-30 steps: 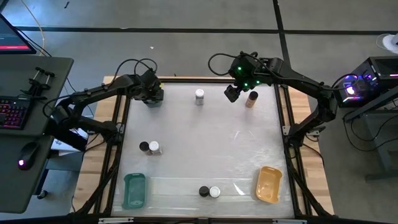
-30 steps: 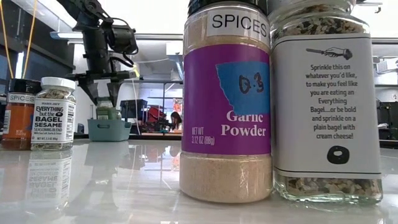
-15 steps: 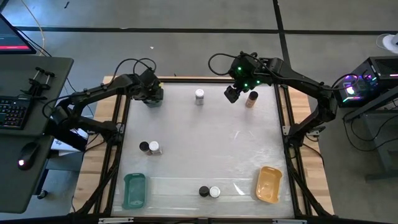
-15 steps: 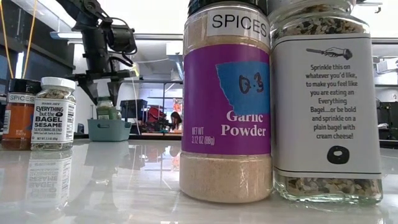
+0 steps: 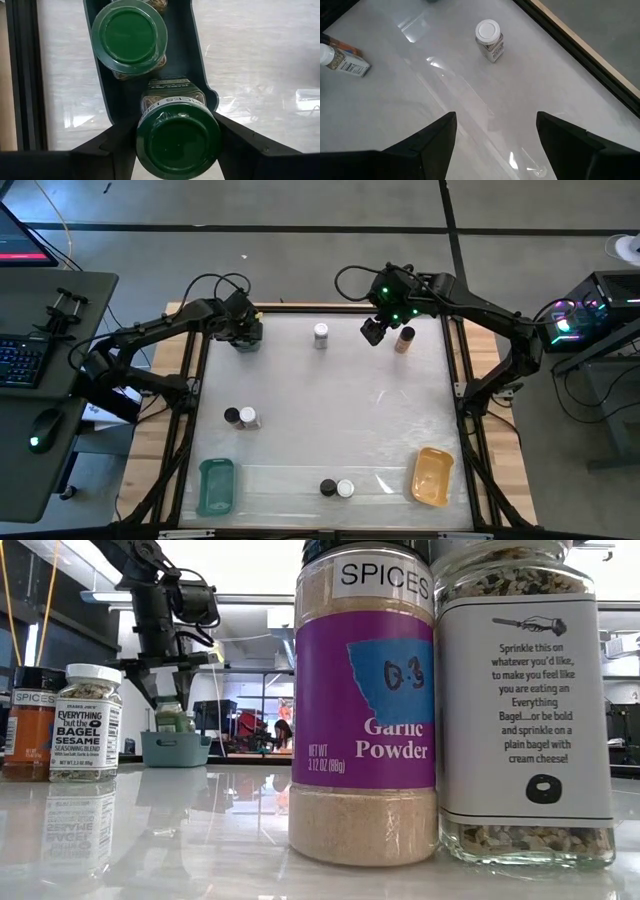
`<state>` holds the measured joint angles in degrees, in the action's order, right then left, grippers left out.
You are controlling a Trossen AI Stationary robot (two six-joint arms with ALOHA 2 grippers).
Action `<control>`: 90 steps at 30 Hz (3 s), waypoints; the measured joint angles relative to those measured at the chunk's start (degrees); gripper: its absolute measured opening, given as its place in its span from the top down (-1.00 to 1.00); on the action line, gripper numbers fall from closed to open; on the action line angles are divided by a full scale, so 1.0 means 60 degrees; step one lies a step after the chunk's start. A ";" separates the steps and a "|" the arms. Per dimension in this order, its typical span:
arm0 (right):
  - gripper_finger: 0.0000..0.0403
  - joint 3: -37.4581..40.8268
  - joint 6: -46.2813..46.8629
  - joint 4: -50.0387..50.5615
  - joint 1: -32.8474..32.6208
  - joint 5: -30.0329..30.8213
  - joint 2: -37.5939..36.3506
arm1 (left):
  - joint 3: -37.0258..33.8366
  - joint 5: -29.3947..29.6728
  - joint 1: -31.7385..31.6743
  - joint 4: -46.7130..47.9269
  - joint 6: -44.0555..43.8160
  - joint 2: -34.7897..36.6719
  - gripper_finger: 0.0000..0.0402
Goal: Sort spices by type
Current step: Put the green seasoning bottle into the blue bin
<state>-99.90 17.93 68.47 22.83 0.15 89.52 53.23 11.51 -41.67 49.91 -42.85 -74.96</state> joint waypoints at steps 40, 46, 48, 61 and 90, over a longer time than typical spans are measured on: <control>-0.35 0.0000 0.0004 -0.0070 0.0000 -0.0130 0.0000 | 0.2692 -0.0459 0.0012 0.0490 0.1528 -0.0181 -0.43; -0.35 0.0000 0.0004 -0.0105 0.0000 -0.0136 0.0000 | 0.2692 -0.0628 0.0109 0.0368 0.0354 -0.0836 -0.43; -0.35 0.0000 0.0004 -0.0106 -0.0002 -0.0135 0.0000 | 0.2685 -0.0256 0.0229 0.0241 0.0408 -0.1171 -0.43; -0.35 0.0000 0.0025 -0.0119 0.0000 -0.0137 0.0000 | 0.2681 0.0487 0.0994 -0.0675 0.0049 -0.2219 0.66; -0.35 0.0000 0.0109 -0.0535 0.0000 -0.0464 0.0000 | 0.1869 0.5928 0.3521 -0.0751 -0.5096 -0.4265 1.00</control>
<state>-99.90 18.59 65.25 22.83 -2.63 89.51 64.45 47.08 -20.54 45.40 -73.43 -100.55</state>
